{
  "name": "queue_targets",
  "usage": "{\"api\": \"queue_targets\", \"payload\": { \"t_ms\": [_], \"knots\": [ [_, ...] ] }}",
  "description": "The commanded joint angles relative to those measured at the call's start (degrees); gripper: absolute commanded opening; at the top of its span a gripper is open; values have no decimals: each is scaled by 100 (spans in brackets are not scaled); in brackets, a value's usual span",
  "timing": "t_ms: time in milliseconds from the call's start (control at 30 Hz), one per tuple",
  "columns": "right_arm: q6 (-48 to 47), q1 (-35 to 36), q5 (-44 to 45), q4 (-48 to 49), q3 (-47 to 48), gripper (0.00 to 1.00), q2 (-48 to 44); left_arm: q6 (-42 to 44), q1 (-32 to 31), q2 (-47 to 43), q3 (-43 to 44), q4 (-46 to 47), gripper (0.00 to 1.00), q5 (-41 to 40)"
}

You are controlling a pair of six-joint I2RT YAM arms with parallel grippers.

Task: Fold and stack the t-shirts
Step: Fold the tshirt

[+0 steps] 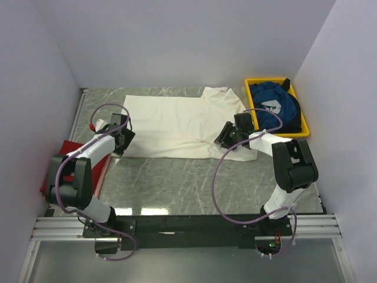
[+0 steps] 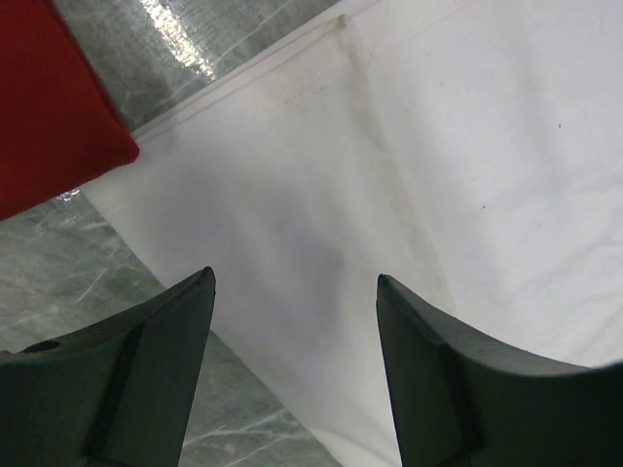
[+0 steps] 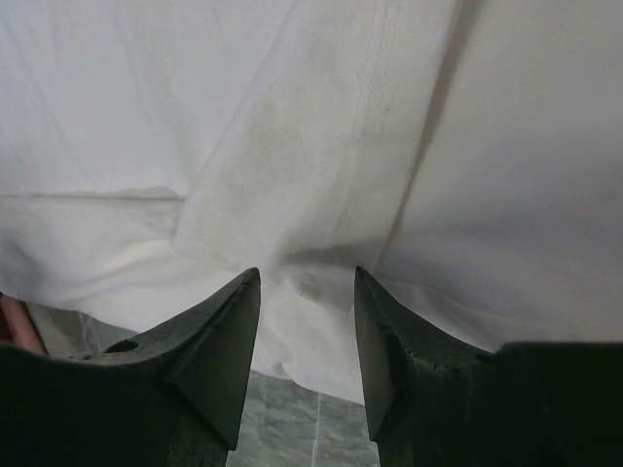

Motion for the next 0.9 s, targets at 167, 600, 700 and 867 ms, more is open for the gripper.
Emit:
{"api": "queue_targets", "payload": {
  "t_ms": [167, 600, 700, 867],
  "knots": [
    [112, 68, 288, 197, -116, 50, -113, 84, -8, -231, -53, 113, 72, -5],
    [270, 191, 218, 285, -37, 48, 97, 101, -8, -205, -44, 121, 72, 12],
    [297, 191, 200, 276, 155, 42, 185, 119, 1, -223, -53, 104, 72, -23],
    [270, 191, 165, 189, 613, 31, 413, 136, 1, -249, -26, 77, 72, -32]
  ]
}}
